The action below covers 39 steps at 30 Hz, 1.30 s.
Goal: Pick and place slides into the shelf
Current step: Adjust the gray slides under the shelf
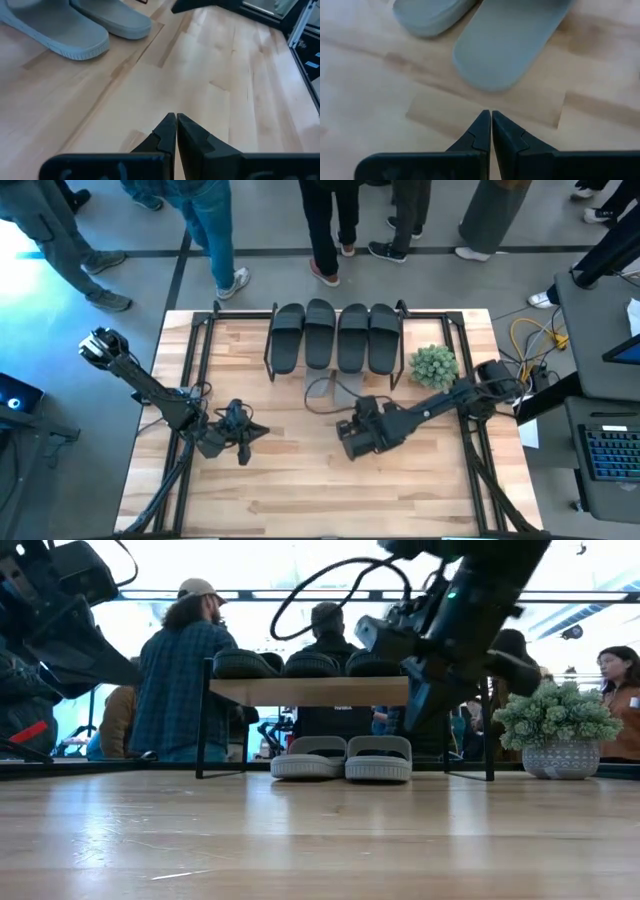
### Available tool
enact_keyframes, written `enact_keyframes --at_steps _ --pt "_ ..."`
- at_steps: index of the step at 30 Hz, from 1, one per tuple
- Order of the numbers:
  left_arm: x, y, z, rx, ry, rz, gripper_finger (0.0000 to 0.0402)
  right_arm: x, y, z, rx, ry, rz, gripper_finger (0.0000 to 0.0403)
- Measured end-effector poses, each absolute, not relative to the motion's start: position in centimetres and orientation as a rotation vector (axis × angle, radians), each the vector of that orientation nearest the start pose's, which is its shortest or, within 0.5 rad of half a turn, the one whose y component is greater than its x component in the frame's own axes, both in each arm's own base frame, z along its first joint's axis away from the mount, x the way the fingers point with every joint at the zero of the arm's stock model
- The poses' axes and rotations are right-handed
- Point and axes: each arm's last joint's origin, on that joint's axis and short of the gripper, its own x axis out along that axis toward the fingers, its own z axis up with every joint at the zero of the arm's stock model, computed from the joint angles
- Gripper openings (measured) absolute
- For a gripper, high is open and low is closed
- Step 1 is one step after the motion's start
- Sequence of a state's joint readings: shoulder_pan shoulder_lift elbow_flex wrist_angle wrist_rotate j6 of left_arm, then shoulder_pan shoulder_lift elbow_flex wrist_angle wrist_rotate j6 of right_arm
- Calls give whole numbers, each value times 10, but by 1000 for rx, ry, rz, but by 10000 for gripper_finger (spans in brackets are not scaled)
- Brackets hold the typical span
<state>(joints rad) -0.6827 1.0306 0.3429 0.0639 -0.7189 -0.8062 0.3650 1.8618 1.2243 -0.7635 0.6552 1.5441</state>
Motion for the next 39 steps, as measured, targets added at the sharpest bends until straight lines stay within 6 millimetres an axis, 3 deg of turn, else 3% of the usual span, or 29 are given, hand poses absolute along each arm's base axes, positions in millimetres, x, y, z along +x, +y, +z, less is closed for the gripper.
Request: enact_keyframes --at_steps 16,34,39 --pt "154 -101 166 -382 427 225 0 358 59 144 686 700 -1082 9" --pt "154 -100 166 -376 417 240 0 359 50 147 596 635 -1124 9" --pt "154 -100 166 -380 414 239 0 367 68 166 651 654 -1018 9"
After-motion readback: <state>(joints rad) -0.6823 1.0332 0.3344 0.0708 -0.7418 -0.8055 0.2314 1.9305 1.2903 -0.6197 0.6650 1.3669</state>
